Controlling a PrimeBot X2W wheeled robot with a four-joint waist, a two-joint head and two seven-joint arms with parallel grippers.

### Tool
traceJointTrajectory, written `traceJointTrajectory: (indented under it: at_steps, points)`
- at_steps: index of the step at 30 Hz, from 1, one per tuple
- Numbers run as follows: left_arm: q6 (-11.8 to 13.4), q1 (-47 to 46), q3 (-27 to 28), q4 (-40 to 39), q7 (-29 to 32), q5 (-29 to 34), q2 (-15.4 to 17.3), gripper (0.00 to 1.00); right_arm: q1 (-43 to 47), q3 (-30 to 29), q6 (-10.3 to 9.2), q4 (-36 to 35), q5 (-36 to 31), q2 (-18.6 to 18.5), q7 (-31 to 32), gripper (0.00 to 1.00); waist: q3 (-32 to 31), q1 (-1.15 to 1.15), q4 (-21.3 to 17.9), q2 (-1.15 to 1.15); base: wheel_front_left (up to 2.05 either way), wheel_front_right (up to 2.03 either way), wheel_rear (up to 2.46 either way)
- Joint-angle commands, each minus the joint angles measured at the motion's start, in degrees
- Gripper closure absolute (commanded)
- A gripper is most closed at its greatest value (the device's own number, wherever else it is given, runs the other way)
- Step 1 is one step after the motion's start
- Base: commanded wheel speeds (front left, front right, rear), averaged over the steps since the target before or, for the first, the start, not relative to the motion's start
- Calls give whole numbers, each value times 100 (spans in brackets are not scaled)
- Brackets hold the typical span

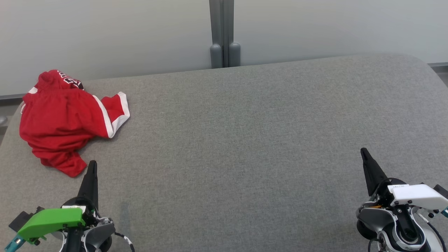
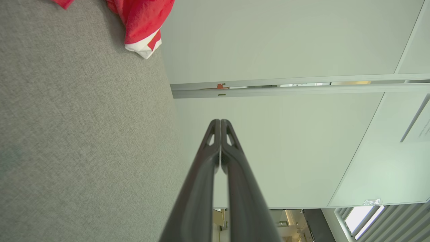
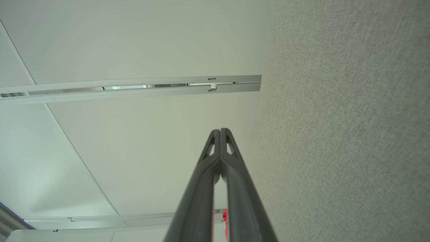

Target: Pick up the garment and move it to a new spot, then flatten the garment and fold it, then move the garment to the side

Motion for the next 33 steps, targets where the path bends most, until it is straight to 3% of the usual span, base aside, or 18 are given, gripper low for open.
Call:
traceJointTrajectory:
  at_steps: [1,33]
  points:
    - [-29,-70,10,-8,13,-17,3,100,-36,-4,3,-28,40,-20,11,100,0,0,0,0,0,0,0]
    - [-29,-70,10,-8,13,-17,3,100,-36,-4,3,-28,40,-20,11,100,0,0,0,0,0,0,0]
